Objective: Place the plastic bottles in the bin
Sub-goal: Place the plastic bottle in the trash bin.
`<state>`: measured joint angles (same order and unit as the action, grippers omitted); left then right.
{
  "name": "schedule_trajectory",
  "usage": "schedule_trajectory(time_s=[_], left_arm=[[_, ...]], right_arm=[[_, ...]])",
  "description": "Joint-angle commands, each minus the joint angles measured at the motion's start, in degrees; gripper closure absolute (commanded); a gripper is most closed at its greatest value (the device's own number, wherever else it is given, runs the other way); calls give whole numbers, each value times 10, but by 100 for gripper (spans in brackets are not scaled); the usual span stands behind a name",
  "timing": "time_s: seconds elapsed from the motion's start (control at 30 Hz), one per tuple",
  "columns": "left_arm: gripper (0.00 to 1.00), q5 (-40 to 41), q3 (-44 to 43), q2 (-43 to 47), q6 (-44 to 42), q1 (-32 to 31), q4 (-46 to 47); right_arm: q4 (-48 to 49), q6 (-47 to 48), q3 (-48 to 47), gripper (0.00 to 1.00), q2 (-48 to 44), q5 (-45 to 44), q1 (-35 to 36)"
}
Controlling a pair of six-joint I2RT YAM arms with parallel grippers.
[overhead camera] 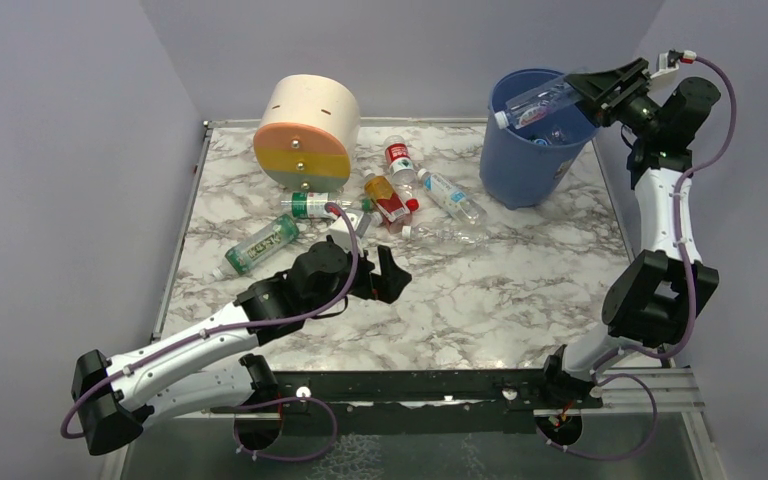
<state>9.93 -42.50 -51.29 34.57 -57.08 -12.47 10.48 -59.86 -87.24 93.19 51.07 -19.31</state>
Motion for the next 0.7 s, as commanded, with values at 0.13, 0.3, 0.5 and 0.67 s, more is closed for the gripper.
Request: schedule_trajectory(time_s=[0.13,0.3,0.5,0.67], left_arm=[[1,-3,-9,-9,-1,0,23],[1,-6,-4,-8,2,0,27],[1,-6,-4,-8,1,-1,29],[1,-8,-5,-11,1,0,30]], right_arm=[[53,-8,18,38,-5,-83,-19],[1,42,7,38,-8,-155,-20],[-44,91,2,38,-8,-226,-20],[-69,121,-4,38,-7,-257,-20]])
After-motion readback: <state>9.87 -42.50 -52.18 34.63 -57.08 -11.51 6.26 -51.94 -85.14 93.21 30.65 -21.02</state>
